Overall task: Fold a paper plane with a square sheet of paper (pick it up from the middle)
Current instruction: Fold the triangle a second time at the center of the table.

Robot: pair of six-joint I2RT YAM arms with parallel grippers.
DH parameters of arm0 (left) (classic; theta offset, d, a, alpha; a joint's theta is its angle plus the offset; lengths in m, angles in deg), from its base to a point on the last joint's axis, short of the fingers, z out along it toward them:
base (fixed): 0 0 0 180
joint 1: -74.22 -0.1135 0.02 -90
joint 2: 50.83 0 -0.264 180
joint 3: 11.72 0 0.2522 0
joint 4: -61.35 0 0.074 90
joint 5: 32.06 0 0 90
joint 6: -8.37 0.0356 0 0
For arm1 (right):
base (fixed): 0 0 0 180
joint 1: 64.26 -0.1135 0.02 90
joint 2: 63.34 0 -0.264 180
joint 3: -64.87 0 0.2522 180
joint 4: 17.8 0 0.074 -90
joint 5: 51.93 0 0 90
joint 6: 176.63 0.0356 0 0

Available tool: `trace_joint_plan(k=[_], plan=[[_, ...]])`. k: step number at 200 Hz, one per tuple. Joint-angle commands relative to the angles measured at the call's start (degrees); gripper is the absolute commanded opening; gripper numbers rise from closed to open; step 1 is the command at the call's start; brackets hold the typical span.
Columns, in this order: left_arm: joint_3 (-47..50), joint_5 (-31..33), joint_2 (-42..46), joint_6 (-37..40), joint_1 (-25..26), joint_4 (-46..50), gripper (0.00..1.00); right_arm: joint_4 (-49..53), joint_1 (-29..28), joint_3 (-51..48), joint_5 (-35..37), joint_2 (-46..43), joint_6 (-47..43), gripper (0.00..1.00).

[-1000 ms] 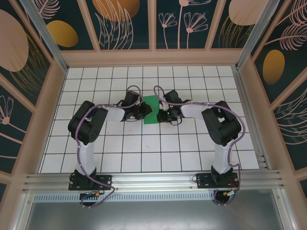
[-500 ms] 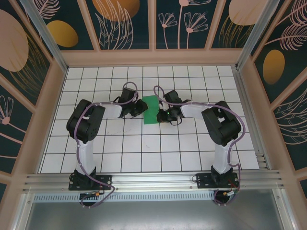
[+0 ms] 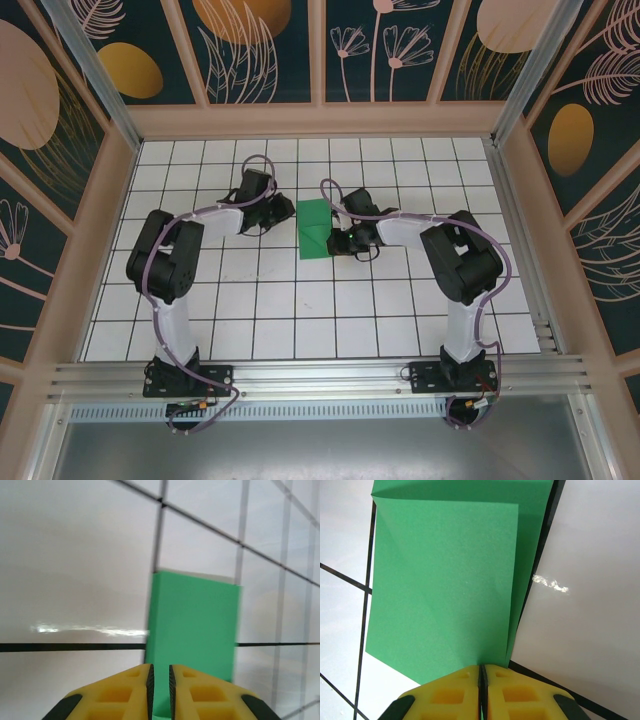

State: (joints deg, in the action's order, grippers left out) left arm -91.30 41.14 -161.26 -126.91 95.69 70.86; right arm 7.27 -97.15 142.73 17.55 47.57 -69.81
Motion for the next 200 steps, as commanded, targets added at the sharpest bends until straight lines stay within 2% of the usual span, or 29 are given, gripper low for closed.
trace_joint_plan(k=[1,32,84,147,200], plan=[[4.1,-4.7,3.5,-1.5,1.0,-5.3,0.19,8.1,0.9,-2.9,8.0,4.0,-0.3,0.11],[6.2,-8.4,2.3,-3.4,4.4,-8.6,0.18,7.8,0.9,-3.1,7.5,4.0,-0.2,0.11],[3.5,-8.4,-3.3,-3.4,6.9,-7.8,0.17,7.6,1.0,-3.0,6.9,4.0,0.0,0.11],[-0.2,-2.2,-6.3,-0.9,7.1,0.0,0.15,6.4,1.1,-2.3,4.0,1.8,-0.4,0.11],[0.3,-1.3,-6.6,-0.8,7.1,1.0,0.14,3.9,1.2,1.7,-0.2,-4.9,-0.2,0.13]])
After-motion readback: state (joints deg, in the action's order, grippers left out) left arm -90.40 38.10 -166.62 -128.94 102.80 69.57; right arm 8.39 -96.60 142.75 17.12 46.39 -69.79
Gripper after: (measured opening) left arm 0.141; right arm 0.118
